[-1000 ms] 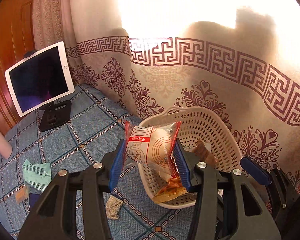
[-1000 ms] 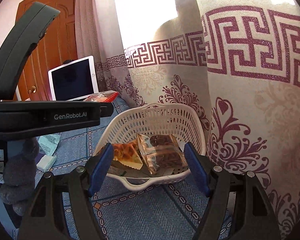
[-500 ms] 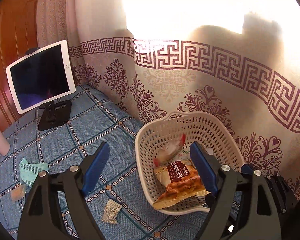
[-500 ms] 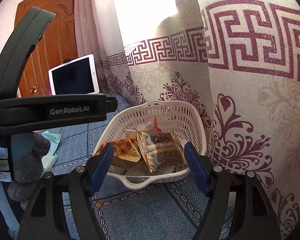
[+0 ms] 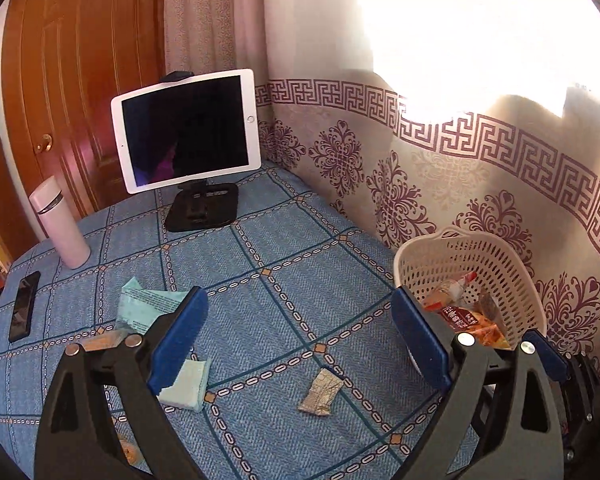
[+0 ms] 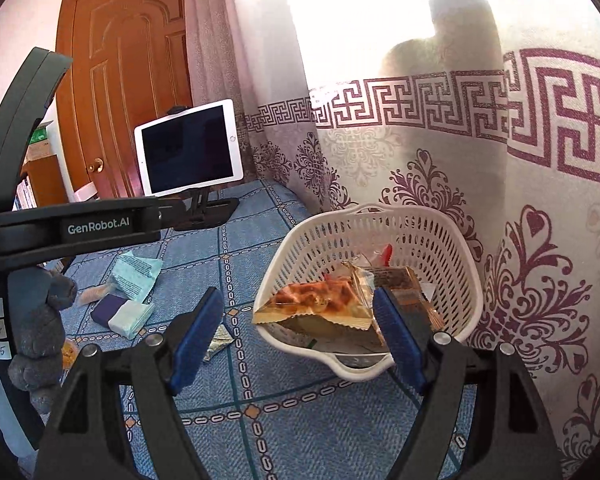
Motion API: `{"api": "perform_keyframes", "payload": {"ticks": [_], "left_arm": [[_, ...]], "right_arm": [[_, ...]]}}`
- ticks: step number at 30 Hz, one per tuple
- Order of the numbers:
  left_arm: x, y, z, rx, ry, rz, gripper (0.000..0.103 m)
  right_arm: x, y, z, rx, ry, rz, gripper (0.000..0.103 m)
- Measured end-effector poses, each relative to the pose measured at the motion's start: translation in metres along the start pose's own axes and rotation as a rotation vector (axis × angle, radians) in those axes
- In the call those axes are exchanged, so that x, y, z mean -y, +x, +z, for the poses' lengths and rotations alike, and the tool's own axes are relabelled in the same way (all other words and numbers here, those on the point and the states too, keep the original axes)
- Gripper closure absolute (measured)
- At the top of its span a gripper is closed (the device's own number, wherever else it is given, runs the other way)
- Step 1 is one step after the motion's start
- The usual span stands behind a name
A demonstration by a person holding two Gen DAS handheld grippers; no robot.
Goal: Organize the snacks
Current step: 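Move both tools back over the remaining snacks on the table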
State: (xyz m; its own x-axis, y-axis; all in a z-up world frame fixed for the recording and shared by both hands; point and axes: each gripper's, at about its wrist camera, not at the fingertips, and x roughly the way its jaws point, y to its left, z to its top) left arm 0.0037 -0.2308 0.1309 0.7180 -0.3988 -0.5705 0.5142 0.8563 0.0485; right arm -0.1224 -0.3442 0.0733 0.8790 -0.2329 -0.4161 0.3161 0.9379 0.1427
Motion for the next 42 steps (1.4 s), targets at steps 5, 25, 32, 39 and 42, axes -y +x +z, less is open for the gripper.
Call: {"api": "perform_keyframes", "payload": {"ticks": [5,25,32,39,42], "left_arm": [[-0.031,-0.01,-0.01,-0.008,-0.046,0.05,0.009],[-0.154,-0.067,-0.042,0.02,-0.236,0.314,0.008],[-0.189,-0.089,-0.059,0.023,-0.28,0.394,0.008],[-0.211,-0.096,-0.083,-0.009,-0.321,0.427,0.007],[-0.219,-0.099,-0.094,-0.02,-0.34,0.436,0.006]], "right_arm": [[-0.018,0.006,0.0,-0.025,-0.023,0.06,0.024],[-0.093,0.034,-0.003,-0.124,-0.114,0.235,0.021],[-0.117,0.051,-0.008,-0.189,-0.137,0.296,0.021],[-0.139,0.073,-0.009,-0.253,-0.171,0.339,0.02],[-0.147,0.081,-0.008,-0.277,-0.175,0.351,0.019]]}}
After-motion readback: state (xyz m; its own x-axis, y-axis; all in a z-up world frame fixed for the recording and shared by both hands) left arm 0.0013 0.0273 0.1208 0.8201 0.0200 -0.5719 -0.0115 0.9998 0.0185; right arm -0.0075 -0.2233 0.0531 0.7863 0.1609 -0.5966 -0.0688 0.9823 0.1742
